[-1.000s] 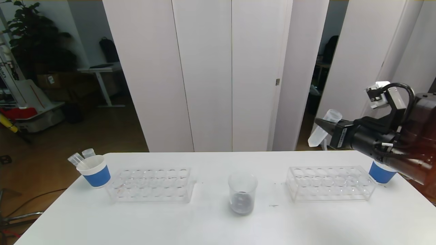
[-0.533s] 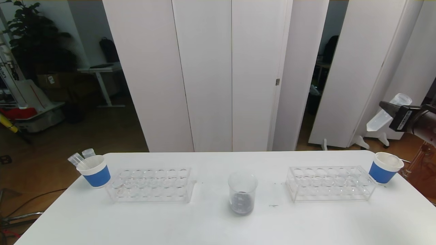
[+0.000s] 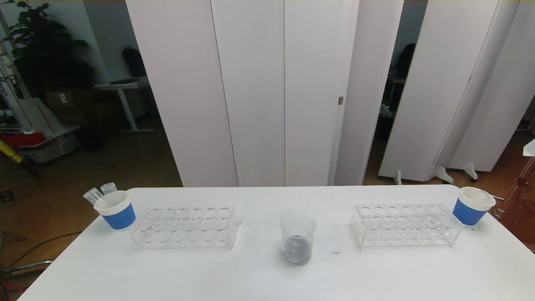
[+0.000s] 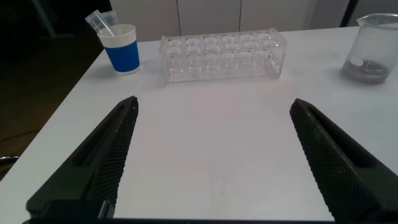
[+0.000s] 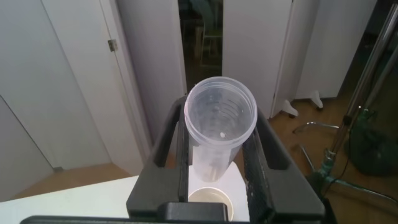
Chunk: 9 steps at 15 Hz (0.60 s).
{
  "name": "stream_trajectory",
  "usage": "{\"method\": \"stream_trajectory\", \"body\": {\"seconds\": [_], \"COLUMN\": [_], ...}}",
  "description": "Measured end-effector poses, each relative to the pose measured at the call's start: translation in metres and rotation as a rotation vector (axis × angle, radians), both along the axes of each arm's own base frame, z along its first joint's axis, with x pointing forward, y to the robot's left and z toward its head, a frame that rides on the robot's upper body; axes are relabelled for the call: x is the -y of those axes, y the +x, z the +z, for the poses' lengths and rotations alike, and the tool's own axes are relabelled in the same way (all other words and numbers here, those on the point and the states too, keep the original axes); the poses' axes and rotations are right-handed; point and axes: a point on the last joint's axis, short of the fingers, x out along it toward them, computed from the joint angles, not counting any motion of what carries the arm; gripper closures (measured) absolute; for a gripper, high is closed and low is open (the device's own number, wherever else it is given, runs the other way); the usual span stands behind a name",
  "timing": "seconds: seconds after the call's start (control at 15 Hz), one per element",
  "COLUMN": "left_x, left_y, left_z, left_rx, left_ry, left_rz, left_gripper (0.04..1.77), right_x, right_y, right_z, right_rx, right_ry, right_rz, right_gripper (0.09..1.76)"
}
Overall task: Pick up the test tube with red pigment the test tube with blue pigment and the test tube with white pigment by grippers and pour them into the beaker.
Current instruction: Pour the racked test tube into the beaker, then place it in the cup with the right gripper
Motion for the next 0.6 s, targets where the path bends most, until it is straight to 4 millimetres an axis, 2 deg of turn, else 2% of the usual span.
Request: {"method": "stream_trajectory", "body": {"seconds": [0.27,0.6], "left_x": [0.000,0.000], "left_y": [0.000,0.000], "left_z": [0.000,0.000], "left_rx": [0.000,0.000], "left_ry": [0.000,0.000], "left_rz": [0.000,0.000], "left_gripper": [0.07,0.07], "right_x": [0.031,0.047], "right_y": [0.013,0.036], "right_z": [-0.020,-0.052], "right_rx": [-0.024,-0.095], "right_ry": [0.071,0.143], "right_rz": [-0.061,-0.066], "right_gripper": [1.28,1.28]}}
